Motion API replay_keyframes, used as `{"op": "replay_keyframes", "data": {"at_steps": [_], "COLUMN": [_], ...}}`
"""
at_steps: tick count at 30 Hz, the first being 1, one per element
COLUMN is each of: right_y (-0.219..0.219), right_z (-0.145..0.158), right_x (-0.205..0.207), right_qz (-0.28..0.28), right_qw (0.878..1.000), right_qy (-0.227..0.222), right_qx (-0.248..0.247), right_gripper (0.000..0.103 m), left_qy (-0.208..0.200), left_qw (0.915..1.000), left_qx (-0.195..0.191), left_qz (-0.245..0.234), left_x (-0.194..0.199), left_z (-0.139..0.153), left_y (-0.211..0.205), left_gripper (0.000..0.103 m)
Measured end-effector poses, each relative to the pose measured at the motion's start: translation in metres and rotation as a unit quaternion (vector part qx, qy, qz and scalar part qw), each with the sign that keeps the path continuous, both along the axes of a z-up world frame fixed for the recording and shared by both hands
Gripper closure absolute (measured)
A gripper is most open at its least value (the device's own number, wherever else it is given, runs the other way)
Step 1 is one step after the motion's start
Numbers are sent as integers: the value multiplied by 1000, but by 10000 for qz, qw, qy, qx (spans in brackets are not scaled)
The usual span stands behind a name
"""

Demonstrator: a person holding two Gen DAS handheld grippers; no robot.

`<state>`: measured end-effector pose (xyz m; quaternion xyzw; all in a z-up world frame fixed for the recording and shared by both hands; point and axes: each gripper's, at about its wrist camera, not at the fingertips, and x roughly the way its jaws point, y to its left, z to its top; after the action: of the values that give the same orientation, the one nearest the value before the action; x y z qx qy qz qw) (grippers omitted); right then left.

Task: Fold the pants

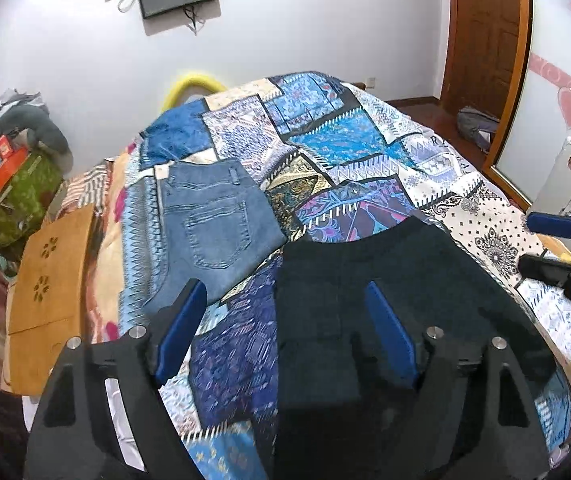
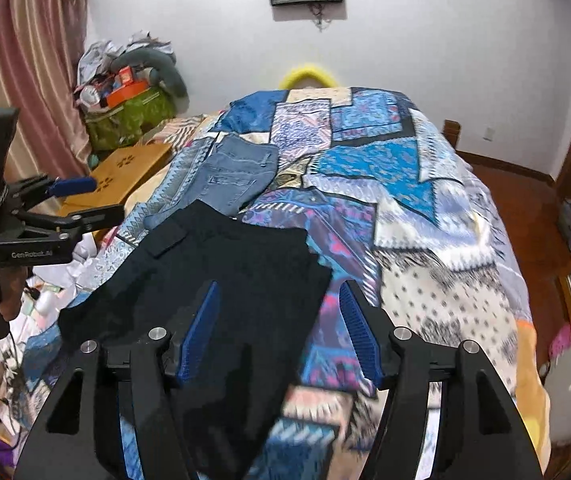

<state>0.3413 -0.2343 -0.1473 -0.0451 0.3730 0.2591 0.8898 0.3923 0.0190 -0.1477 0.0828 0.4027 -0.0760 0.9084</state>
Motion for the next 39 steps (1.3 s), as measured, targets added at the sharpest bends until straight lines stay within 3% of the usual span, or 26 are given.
{"op": "replay_keyframes", "data": {"at_steps": [8,9,11,14,17,25,30,33,35,39], "right_y": [20,21,24,24,18,13,3,-1,-5,-8], "right_z": [-40,-44,-54,-65,-70,-64,-37,-25,-18,-11], "right_x": [53,57,64,67,70,68,48,37,29,13], "right_qz": [183,194,269,332,297,154,118,87,67,10], "right_qw": [9984,9982,9972,9965,9969,9967,9985,9990,9992,9993], "right_qy": [507,535,621,631,638,758,521,435,378,302], "right_qx": [-154,-201,-318,-439,-348,-240,-124,-27,98,209], "right_gripper": [46,48,65,75,78,78,77,71,54,37], "left_qy": [603,704,802,833,771,762,392,200,152,260], "left_qw": [9981,9974,9964,9962,9966,9968,9991,9998,9999,9992], "left_qx": [99,174,260,231,248,52,56,32,-36,-295], "left_qz": [32,61,90,93,119,215,147,89,74,28], "left_x": [47,52,58,61,60,55,34,19,11,-4], "left_z": [-49,-57,-69,-80,-85,-76,-46,-29,-22,-18], "left_y": [-8,-8,-7,-4,-3,2,5,8,11,21], "left_gripper": [21,21,19,19,18,19,20,20,19,13]}}
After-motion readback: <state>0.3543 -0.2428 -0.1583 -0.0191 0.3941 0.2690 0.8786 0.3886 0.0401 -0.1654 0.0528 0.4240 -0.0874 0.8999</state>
